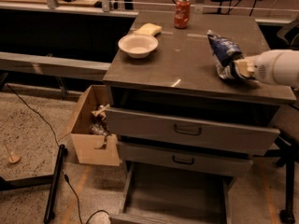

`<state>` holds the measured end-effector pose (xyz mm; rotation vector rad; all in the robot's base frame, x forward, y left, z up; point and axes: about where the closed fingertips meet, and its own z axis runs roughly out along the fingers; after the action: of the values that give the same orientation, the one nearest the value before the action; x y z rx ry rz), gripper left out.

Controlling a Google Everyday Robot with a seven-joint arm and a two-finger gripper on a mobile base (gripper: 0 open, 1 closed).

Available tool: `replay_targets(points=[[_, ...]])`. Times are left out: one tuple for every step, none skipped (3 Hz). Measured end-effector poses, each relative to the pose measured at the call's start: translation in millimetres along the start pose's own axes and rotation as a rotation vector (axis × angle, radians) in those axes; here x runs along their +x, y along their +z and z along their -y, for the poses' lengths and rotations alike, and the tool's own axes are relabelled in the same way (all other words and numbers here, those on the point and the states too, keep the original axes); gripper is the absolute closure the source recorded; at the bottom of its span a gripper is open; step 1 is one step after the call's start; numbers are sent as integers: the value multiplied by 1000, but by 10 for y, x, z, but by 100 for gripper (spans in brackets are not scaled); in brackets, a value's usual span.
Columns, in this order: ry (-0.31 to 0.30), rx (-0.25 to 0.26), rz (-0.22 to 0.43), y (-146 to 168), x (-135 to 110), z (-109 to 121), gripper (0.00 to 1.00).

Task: Place blue chip bag into bottom drawer

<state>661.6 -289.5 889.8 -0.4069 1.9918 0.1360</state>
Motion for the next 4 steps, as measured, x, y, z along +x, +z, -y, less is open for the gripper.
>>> replay_targets(points=[[-13, 9, -54, -689, 200, -233, 100], [8, -16, -129, -1279, 482, -561, 100], [22, -71, -214, -1674, 854, -899, 100], [26, -82, -233, -1748, 933, -951, 100]])
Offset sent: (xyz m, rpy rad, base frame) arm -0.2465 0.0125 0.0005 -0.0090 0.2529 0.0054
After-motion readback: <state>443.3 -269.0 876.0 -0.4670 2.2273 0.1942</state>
